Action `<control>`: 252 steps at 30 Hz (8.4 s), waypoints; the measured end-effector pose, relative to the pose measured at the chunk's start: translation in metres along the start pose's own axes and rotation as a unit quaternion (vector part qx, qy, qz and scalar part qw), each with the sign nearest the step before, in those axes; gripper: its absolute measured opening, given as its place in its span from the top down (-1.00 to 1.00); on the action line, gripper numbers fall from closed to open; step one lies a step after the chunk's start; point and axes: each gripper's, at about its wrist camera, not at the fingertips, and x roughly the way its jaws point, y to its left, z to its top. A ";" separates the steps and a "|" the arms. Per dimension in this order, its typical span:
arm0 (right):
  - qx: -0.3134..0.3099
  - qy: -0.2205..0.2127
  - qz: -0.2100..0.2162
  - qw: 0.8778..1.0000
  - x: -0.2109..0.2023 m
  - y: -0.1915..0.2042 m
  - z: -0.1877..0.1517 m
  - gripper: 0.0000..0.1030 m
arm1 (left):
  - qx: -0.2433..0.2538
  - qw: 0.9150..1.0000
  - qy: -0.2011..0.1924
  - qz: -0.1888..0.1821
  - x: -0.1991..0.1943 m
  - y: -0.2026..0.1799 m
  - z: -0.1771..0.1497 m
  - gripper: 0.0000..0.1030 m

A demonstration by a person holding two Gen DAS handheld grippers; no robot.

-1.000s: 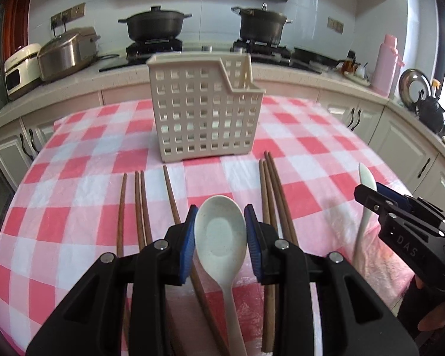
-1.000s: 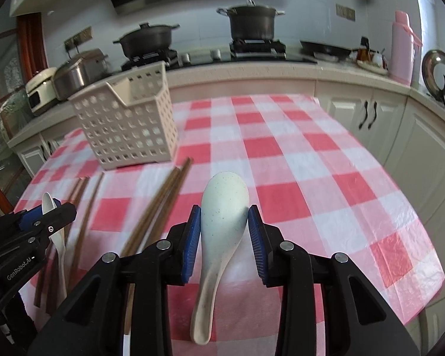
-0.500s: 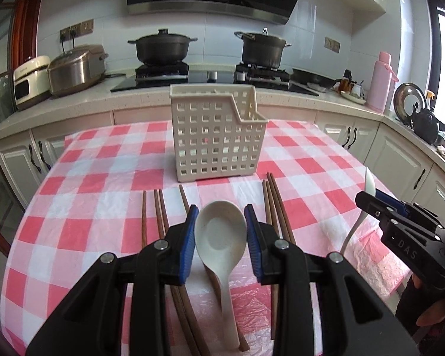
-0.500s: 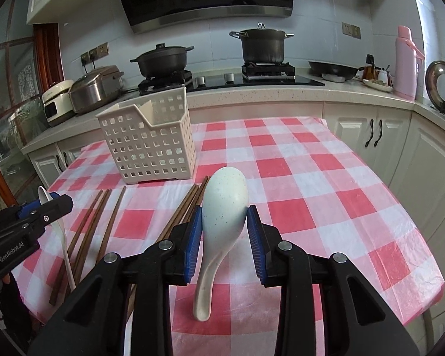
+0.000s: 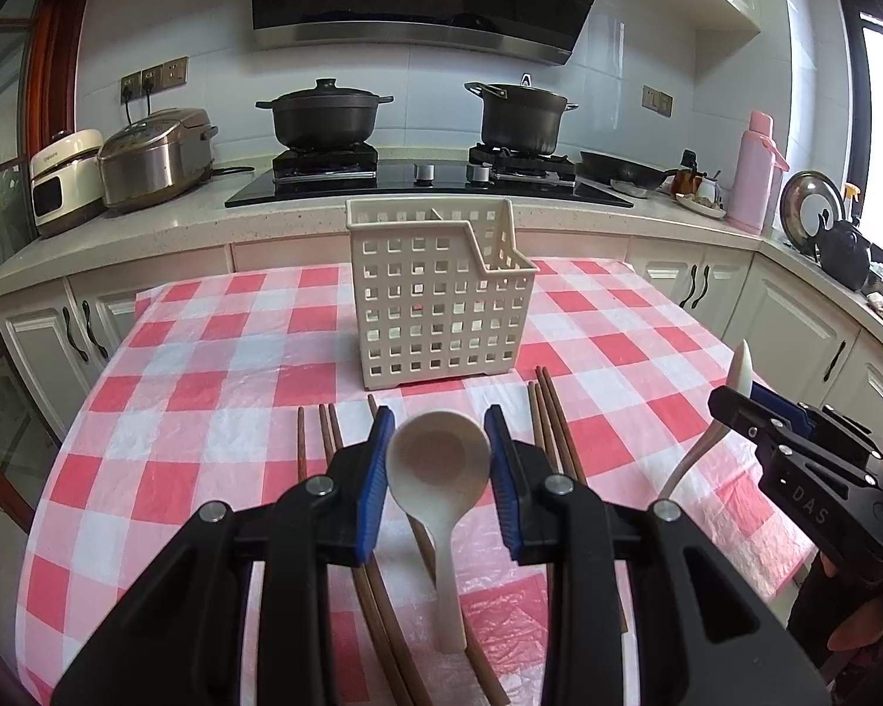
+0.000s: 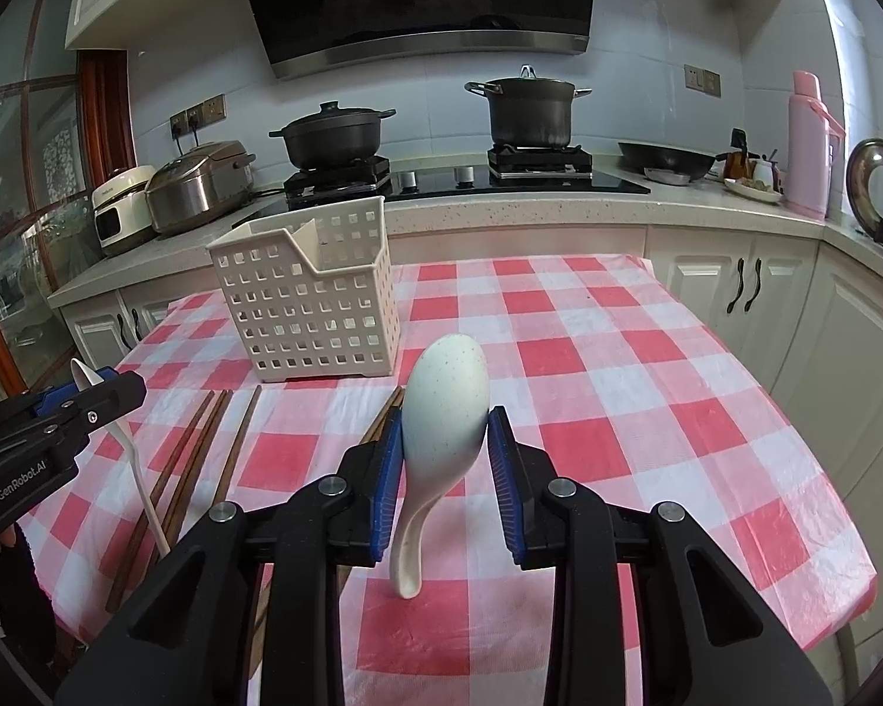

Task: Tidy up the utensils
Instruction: 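Lift the white spoon with the right gripper while the left gripper grasps the other spoon, then carry the spoon in the right gripper over the white caddy, then lower the spoon into the caddy and open the right gripper, then withdraw the right gripper and move it toward the chopsticks, then close the right gripper on one wooden chopstick, then lift the chopstick upright with the right gripper toward the caddy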

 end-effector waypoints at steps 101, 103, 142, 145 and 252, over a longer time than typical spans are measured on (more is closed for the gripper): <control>-0.048 -0.056 0.069 0.995 0.159 0.067 0.168 0.33 | -0.029 0.996 -0.080 0.014 0.132 0.051 0.214 0.41; -0.049 -0.051 0.067 0.995 0.163 0.067 0.163 0.33 | -0.034 0.997 -0.073 0.013 0.138 0.055 0.205 0.41; -0.058 -0.105 0.050 0.992 -0.014 0.046 0.058 -0.64 | -0.087 0.990 -0.064 0.087 -0.010 0.081 0.036 -0.90; -0.048 -0.102 0.045 0.993 -0.027 0.045 0.040 -0.64 | -0.094 0.991 -0.042 0.083 -0.018 0.084 0.013 -0.90; 0.040 0.083 0.020 0.996 0.079 0.003 0.032 0.84 | -0.104 0.988 0.098 0.051 0.070 0.100 -0.009 0.88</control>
